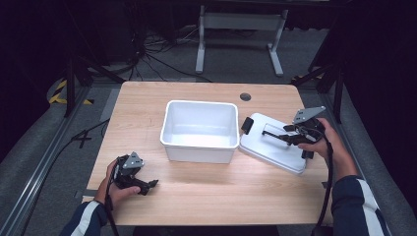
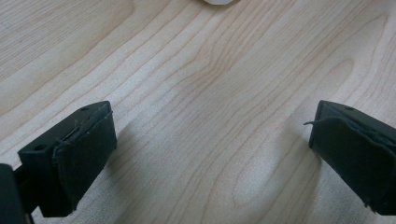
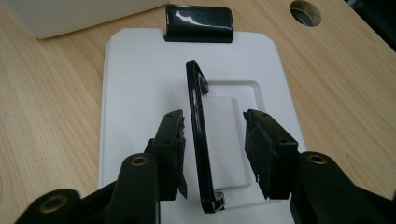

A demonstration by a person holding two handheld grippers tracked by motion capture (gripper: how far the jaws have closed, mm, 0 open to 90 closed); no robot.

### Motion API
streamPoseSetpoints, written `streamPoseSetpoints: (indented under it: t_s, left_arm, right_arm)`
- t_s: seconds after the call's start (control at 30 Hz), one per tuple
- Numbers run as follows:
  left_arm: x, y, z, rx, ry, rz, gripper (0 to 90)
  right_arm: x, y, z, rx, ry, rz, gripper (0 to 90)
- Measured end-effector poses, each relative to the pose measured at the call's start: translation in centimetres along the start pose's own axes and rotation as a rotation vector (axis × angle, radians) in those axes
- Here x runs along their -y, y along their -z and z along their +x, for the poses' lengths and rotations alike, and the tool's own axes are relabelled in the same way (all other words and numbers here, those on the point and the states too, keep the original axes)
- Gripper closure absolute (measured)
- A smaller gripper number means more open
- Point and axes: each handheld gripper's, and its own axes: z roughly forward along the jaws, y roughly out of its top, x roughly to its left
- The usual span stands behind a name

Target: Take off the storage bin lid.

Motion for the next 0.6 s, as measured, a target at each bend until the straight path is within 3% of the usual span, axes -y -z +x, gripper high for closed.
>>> streamPoseSetpoints:
  t_s: [0.6]
  left_arm:
    - [0.0,0.0,0.0,-0.002,-0.003,-0.001,1.2]
  right_arm:
    - [0.3,1.5,0.9,0.048,-0.035,-0.039,52.5]
